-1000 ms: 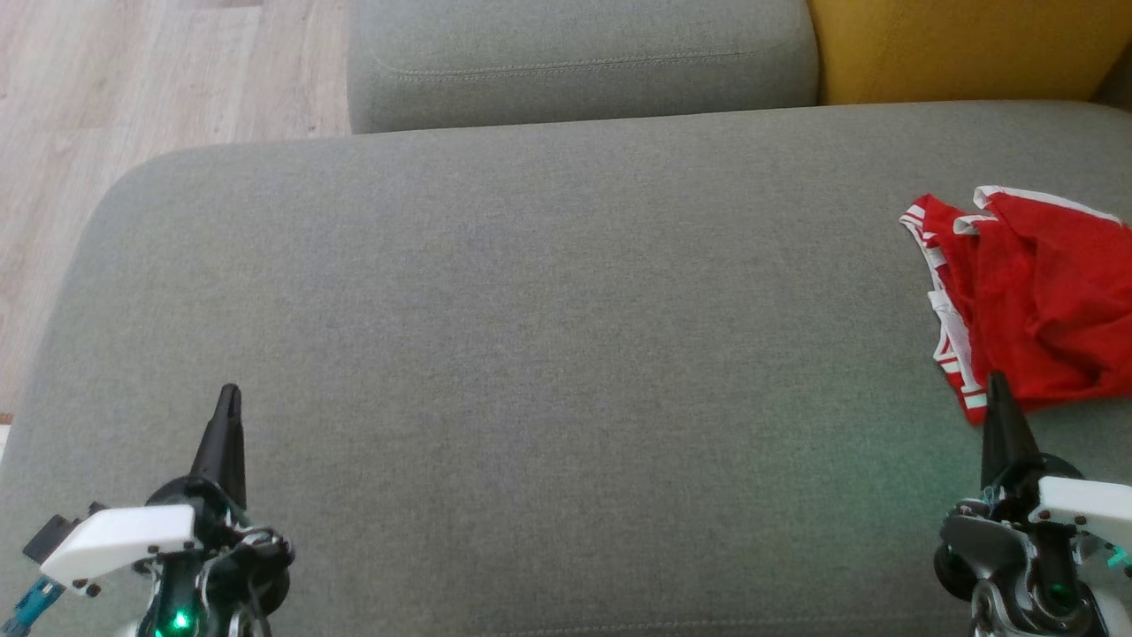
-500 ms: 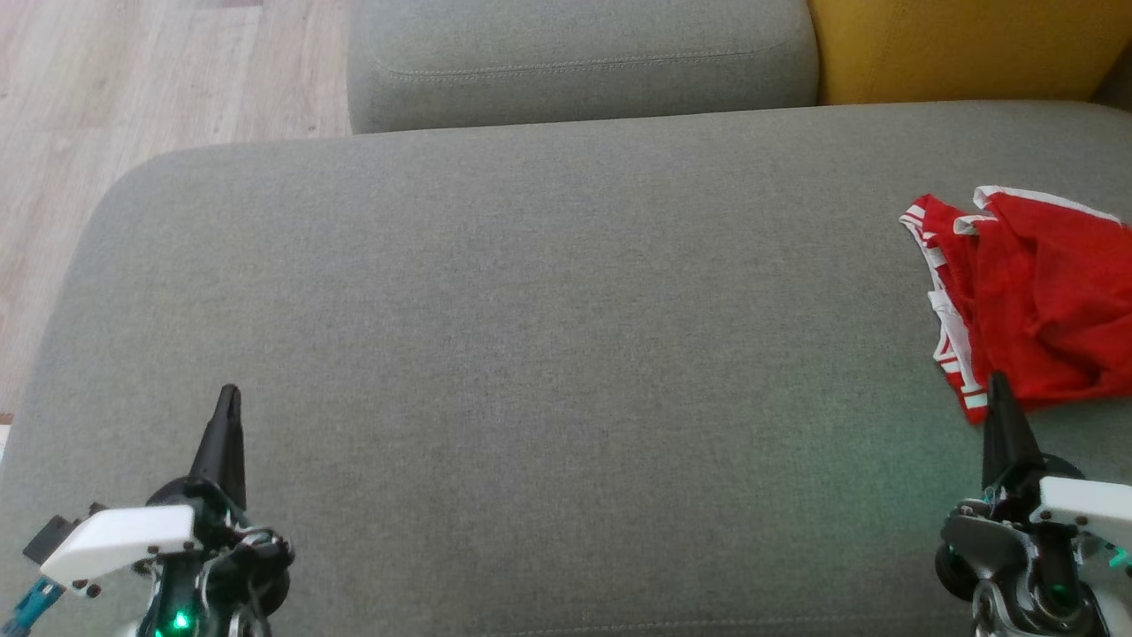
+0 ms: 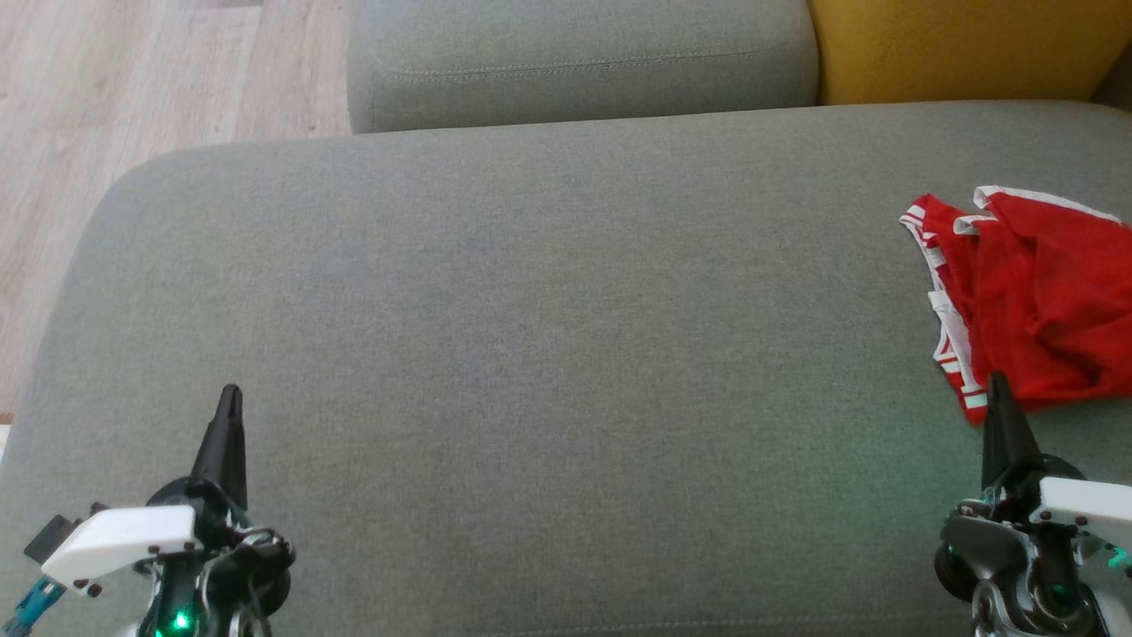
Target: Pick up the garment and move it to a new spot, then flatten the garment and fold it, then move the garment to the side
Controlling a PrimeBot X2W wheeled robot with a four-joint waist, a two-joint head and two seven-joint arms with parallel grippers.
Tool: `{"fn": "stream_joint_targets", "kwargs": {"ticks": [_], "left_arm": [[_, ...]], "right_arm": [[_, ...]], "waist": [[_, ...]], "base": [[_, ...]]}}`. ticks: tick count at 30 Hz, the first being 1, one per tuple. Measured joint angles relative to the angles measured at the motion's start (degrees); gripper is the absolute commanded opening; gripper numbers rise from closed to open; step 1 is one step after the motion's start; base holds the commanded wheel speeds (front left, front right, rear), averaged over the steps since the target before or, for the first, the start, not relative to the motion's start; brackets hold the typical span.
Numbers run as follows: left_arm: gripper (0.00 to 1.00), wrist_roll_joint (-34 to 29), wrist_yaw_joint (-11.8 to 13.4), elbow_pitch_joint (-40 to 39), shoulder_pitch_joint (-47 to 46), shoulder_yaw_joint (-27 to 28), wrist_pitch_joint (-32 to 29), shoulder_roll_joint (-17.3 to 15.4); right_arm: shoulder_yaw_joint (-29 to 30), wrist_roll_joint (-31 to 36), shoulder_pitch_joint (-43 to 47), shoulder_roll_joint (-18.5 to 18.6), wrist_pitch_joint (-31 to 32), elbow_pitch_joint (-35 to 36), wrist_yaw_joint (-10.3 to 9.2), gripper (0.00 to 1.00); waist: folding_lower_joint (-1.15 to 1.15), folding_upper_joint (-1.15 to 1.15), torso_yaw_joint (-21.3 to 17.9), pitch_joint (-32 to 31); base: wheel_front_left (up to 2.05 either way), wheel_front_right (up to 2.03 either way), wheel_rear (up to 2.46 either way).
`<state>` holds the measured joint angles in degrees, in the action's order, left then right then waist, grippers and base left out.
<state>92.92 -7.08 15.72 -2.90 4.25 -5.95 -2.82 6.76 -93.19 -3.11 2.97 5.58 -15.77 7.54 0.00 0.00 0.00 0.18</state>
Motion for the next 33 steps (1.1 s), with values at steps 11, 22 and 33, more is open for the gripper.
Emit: {"fn": "stream_joint_targets", "kwargs": {"ticks": [11, 22, 33], "left_arm": [[0.00, 0.0, 0.0, 0.0, 0.0, 0.1, 0.0, 0.0], [0.00, 0.0, 0.0, 0.0, 0.0, 0.1, 0.0, 0.1], [0.00, 0.0, 0.0, 0.0, 0.0, 0.1, 0.0, 0.1]], "right_arm": [[0.2, 0.0, 0.0, -0.1, 0.0, 0.0, 0.00, 0.00], [0.4, 0.2, 0.0, -0.1, 0.1, 0.0, 0.00, 0.00], [0.5, 0.3, 0.0, -0.2, 0.1, 0.0, 0.00, 0.00]], "waist": [[0.00, 0.00, 0.0, 0.0], [0.00, 0.00, 0.0, 0.0], [0.00, 0.00, 0.0, 0.0]], "base": [[0.00, 0.00, 0.00], [0.00, 0.00, 0.00], [0.00, 0.00, 0.00]]}}
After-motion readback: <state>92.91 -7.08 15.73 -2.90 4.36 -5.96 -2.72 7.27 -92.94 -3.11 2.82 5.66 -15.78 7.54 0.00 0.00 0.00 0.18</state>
